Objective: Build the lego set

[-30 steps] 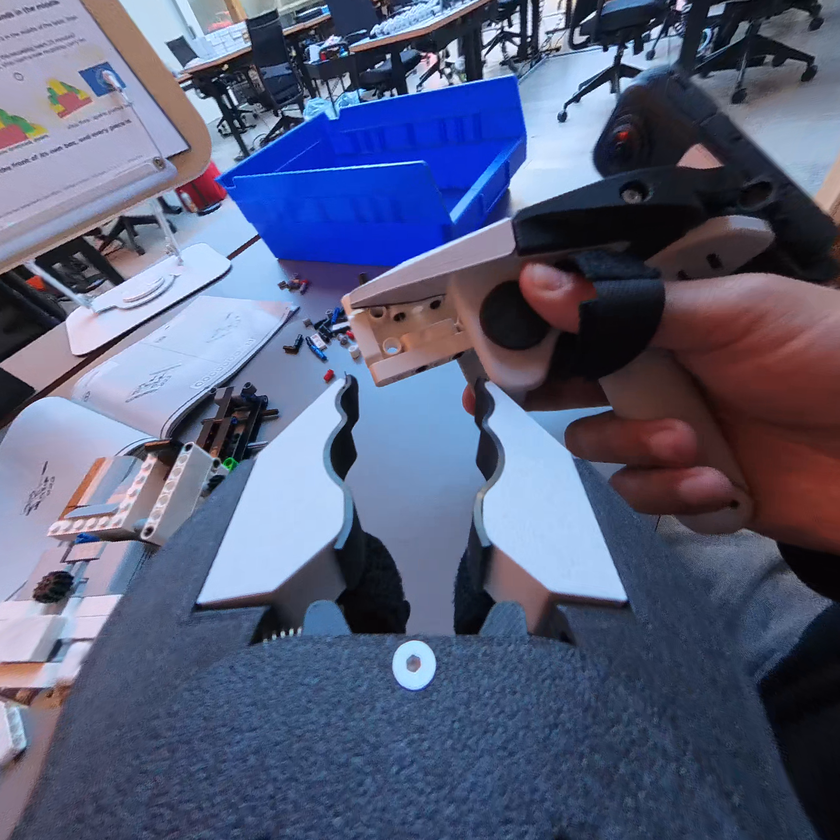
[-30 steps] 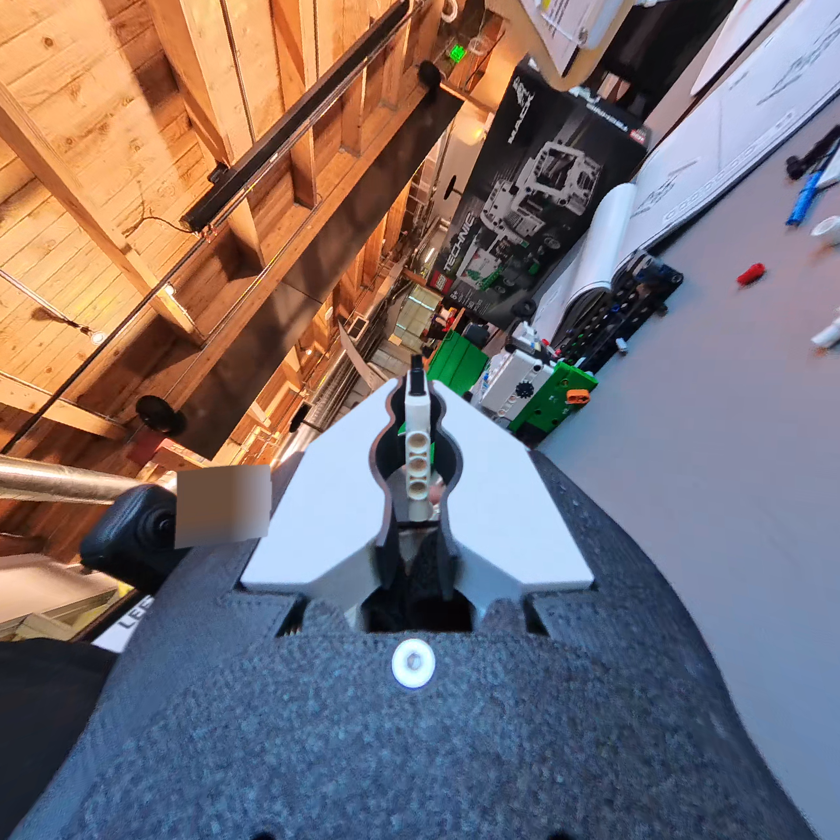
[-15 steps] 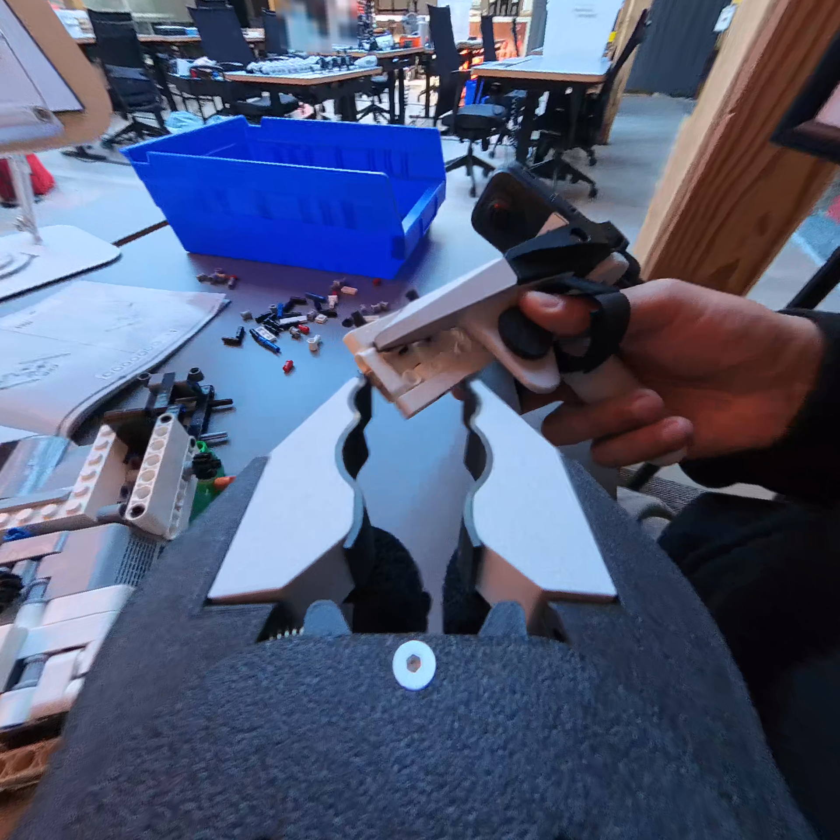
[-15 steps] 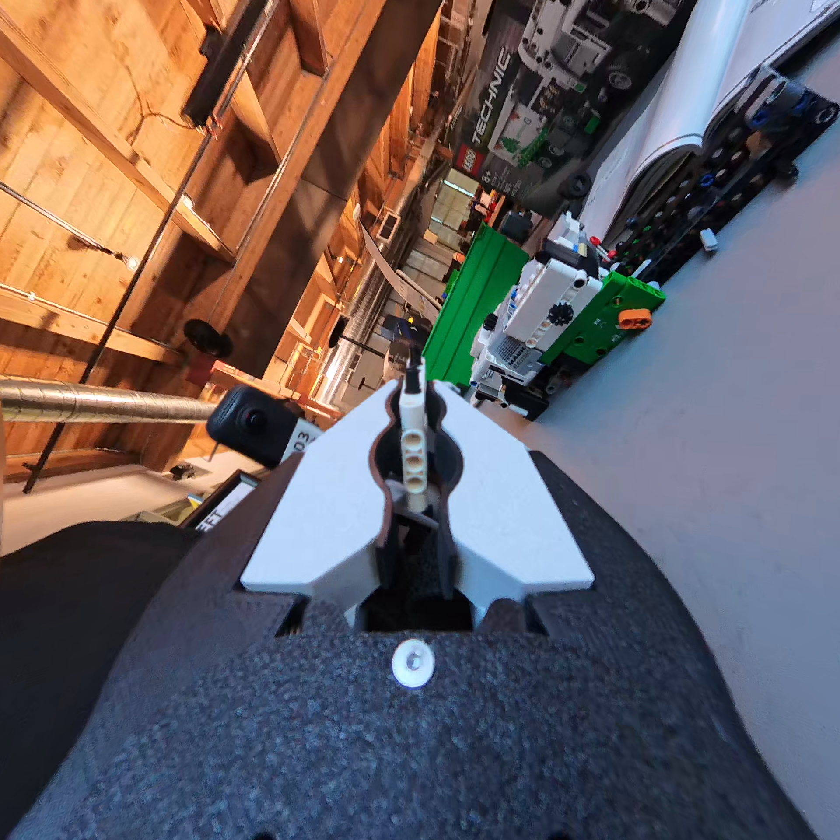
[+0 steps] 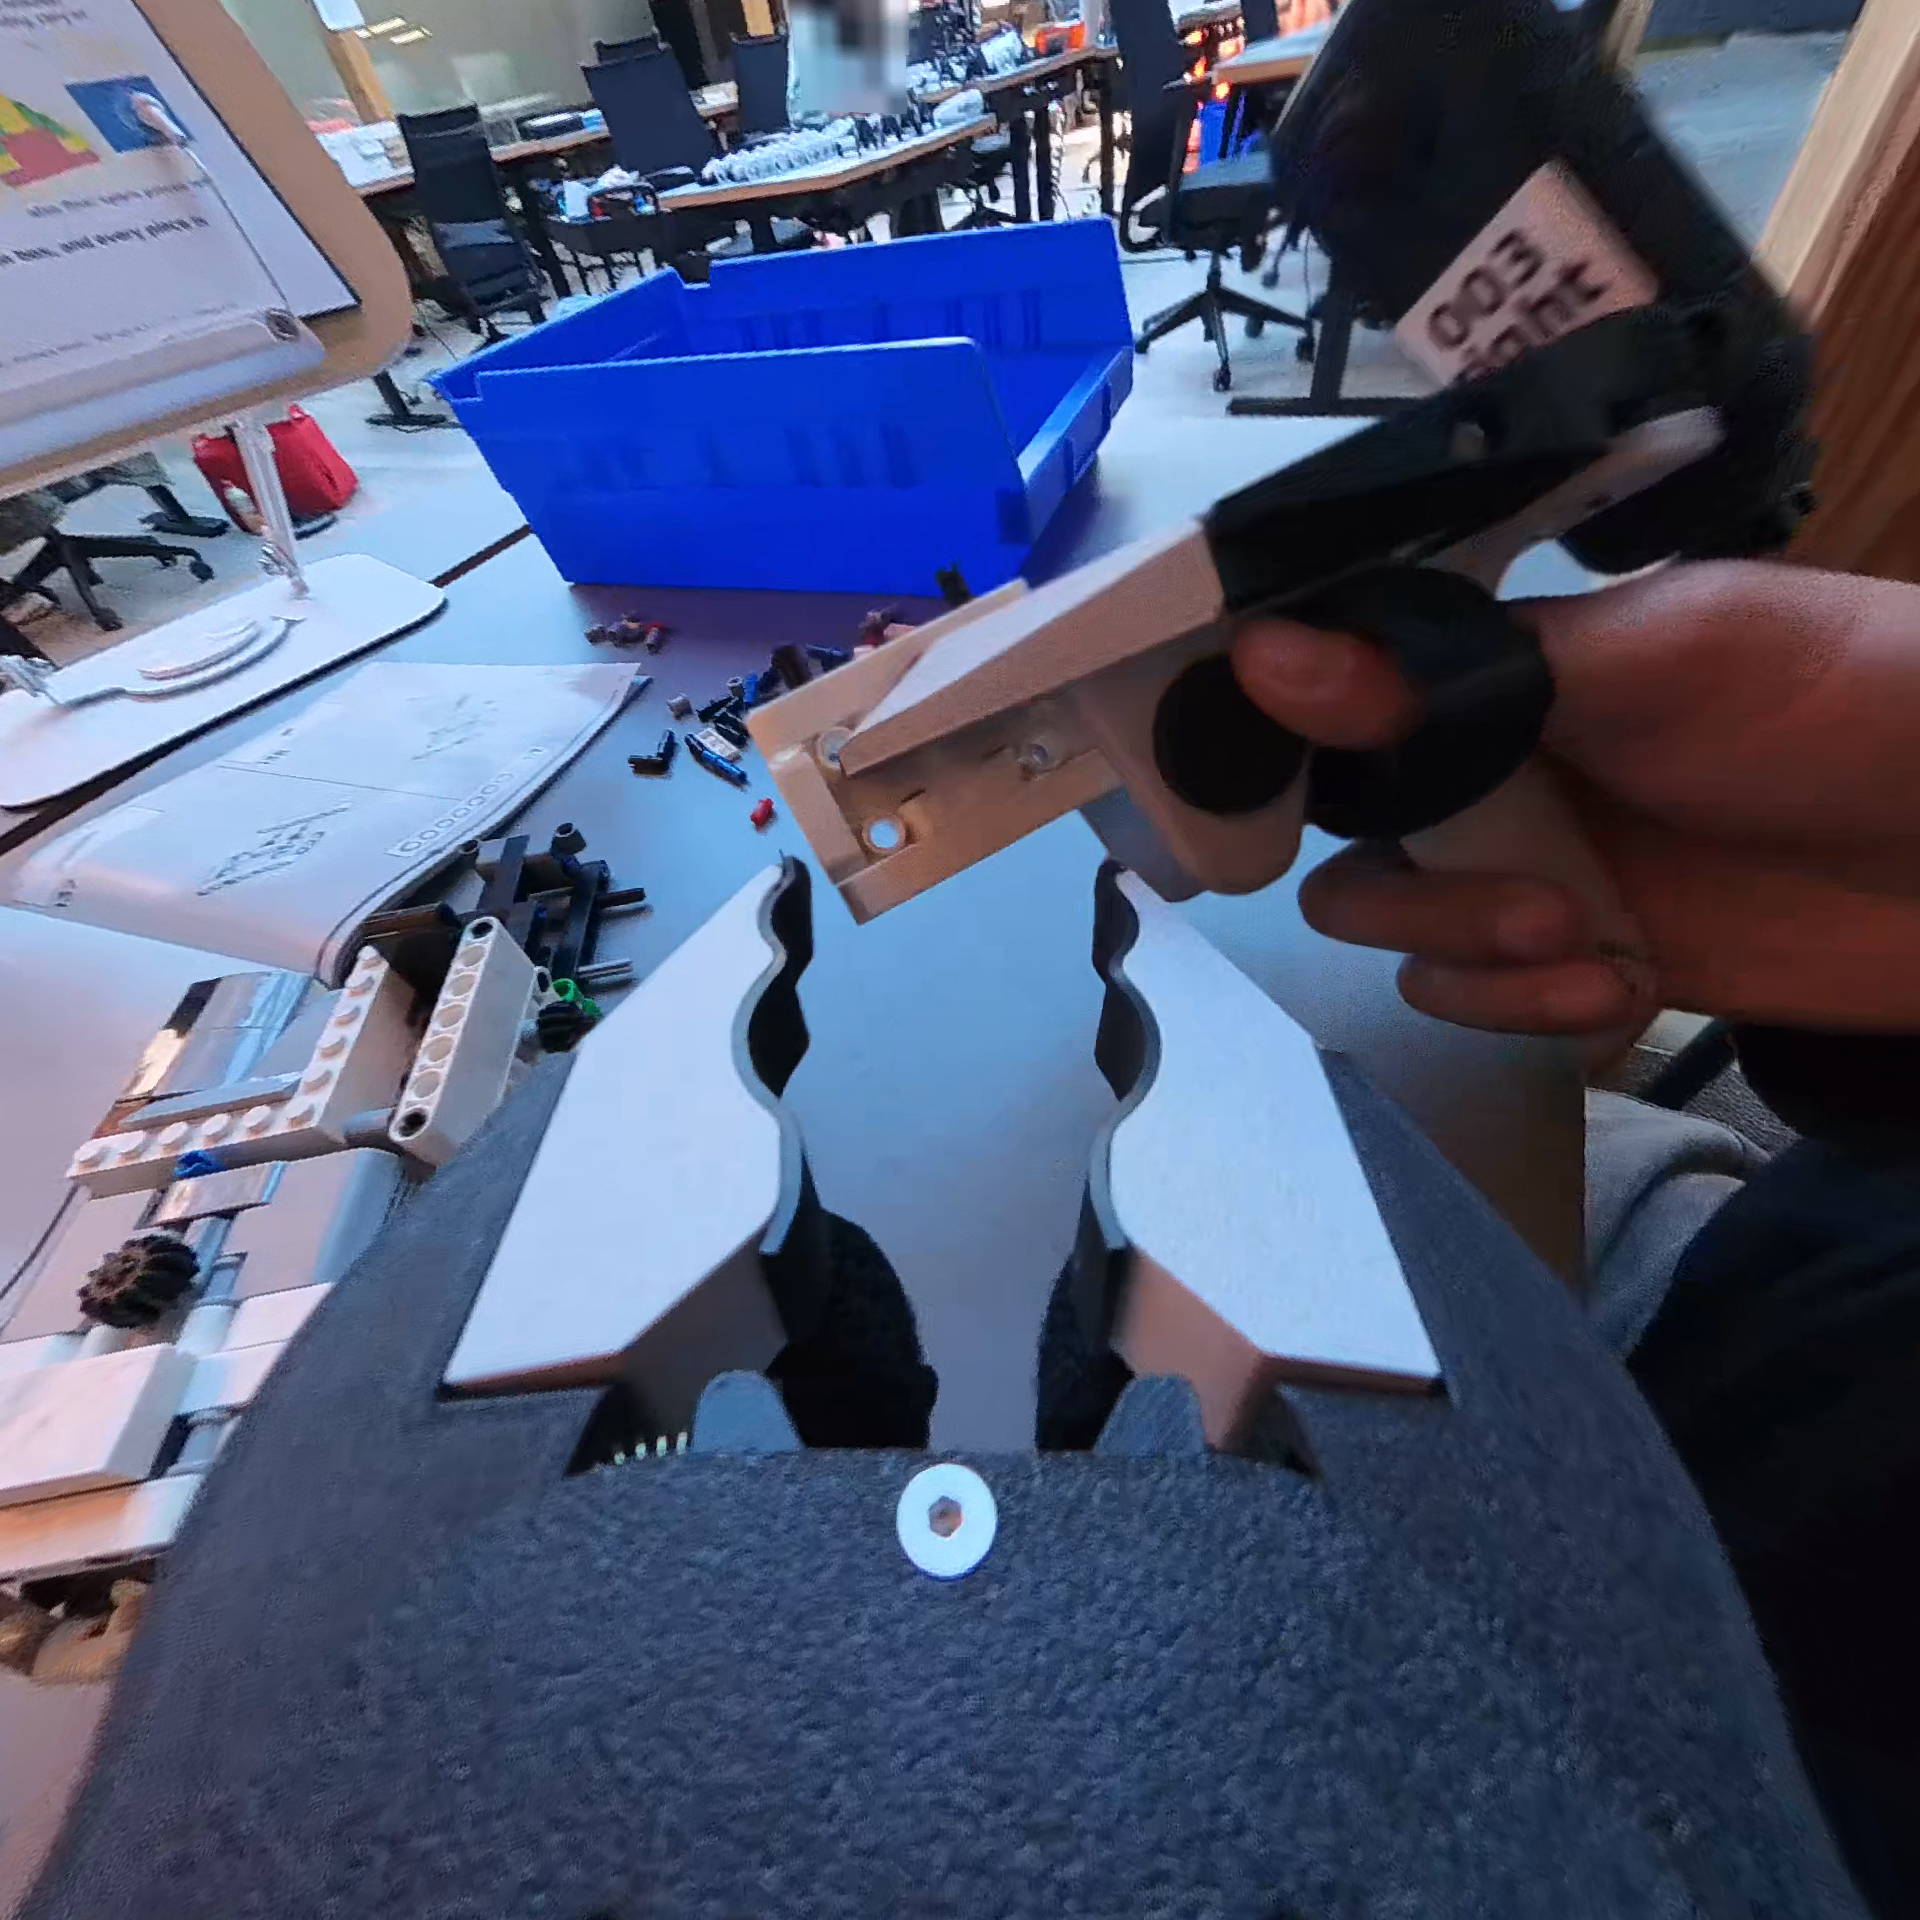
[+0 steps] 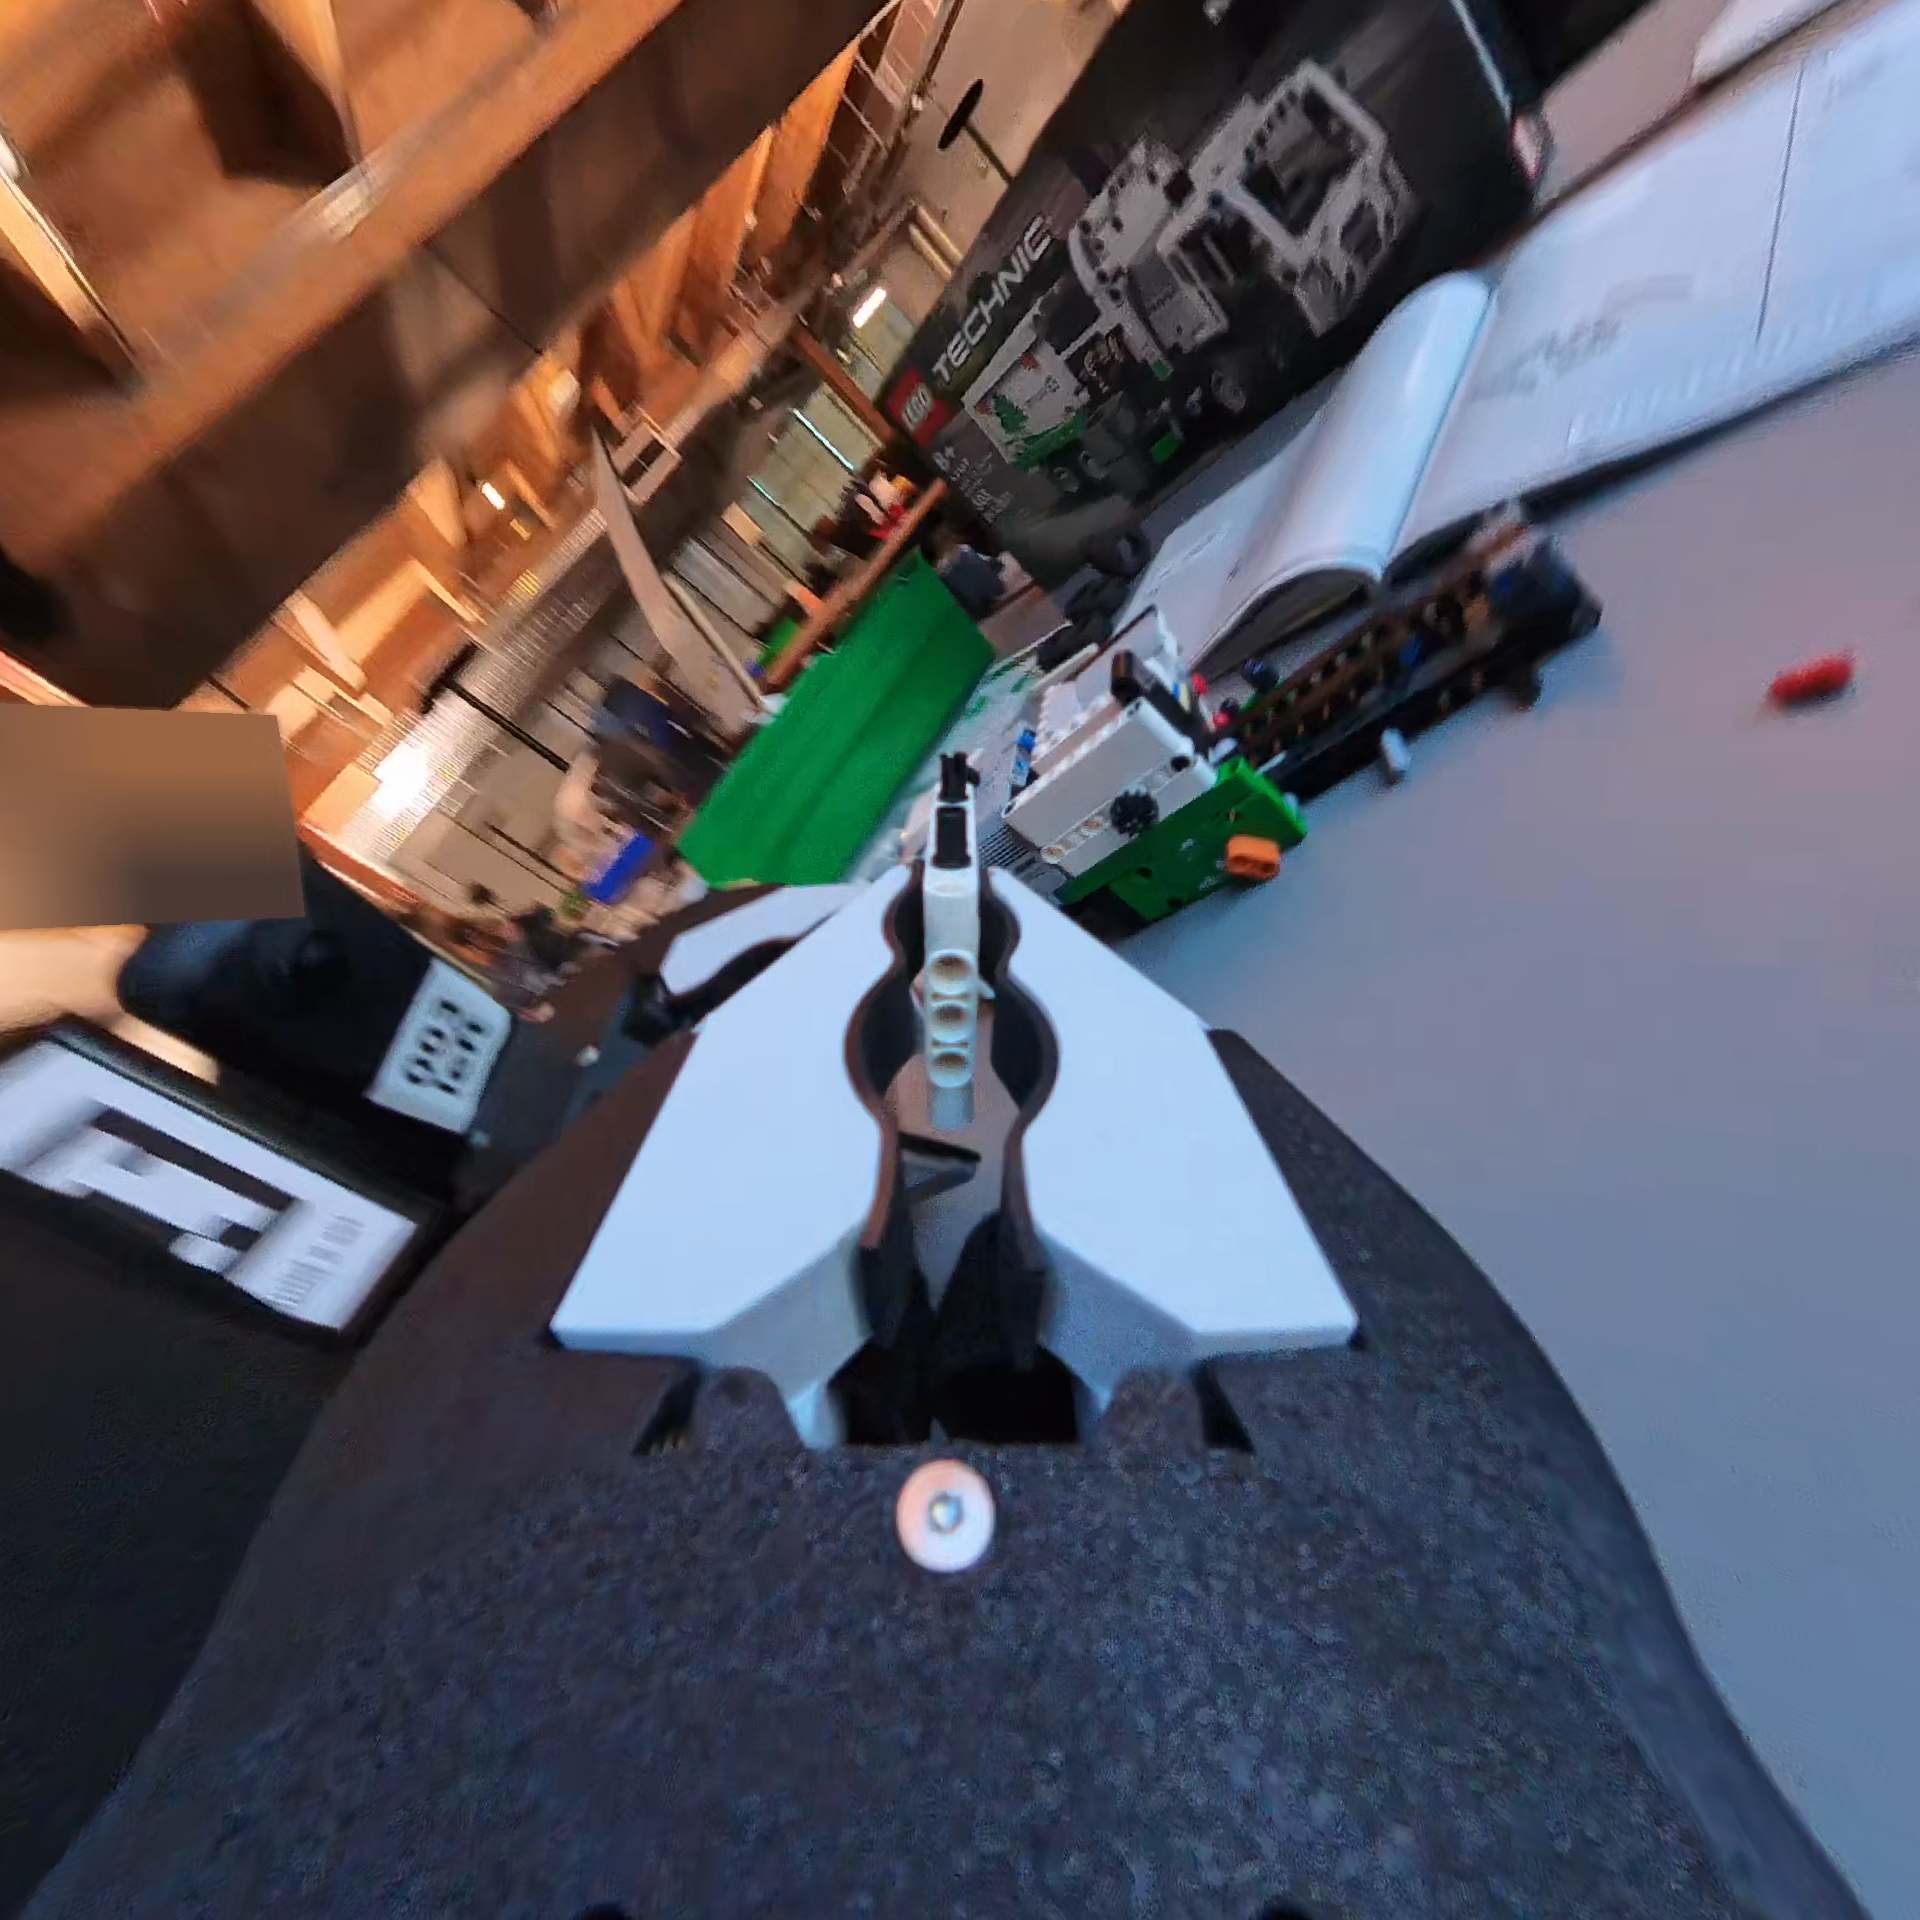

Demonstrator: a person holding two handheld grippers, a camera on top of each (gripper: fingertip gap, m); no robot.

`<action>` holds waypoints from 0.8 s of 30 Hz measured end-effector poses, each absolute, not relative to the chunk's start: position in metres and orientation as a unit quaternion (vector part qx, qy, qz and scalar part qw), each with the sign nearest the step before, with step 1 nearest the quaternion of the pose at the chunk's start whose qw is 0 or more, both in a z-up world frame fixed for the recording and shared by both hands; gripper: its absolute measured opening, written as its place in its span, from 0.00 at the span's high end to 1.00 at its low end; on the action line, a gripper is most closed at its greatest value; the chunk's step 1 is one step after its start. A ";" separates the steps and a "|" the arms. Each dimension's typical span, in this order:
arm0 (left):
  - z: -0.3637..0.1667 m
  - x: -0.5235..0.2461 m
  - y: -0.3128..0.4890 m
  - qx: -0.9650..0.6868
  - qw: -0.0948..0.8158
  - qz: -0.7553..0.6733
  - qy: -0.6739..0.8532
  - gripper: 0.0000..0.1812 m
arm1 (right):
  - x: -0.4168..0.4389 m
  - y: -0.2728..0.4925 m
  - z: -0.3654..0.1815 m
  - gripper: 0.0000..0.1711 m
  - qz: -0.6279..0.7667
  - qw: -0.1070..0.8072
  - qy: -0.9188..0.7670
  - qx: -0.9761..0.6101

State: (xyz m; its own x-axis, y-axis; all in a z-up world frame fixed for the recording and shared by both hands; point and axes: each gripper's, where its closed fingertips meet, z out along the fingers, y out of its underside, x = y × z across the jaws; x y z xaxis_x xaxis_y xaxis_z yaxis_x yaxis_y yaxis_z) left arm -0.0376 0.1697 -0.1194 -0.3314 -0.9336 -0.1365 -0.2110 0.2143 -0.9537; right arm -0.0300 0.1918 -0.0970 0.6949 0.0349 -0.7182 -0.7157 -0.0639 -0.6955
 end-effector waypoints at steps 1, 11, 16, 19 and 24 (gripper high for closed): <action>-0.118 -0.038 0.170 -0.426 0.395 -0.464 0.669 0.70 | -0.032 0.192 -0.095 0.96 0.253 0.642 0.227 -0.687; -0.109 -0.039 0.173 -0.430 0.385 -0.487 0.655 0.73 | -0.036 0.188 -0.077 0.96 0.107 0.672 0.135 -0.720; -0.104 -0.041 0.173 -0.437 0.369 -0.507 0.645 0.74 | -0.037 0.186 -0.075 0.96 0.066 0.672 0.114 -0.729; -0.105 -0.042 0.170 -0.426 0.374 -0.498 0.657 0.73 | -0.038 0.185 -0.073 0.96 0.123 0.679 0.148 -0.709; -0.102 -0.038 0.164 -0.400 0.426 -0.458 0.669 0.70 | -0.048 0.185 -0.074 0.96 0.313 0.653 0.219 -0.654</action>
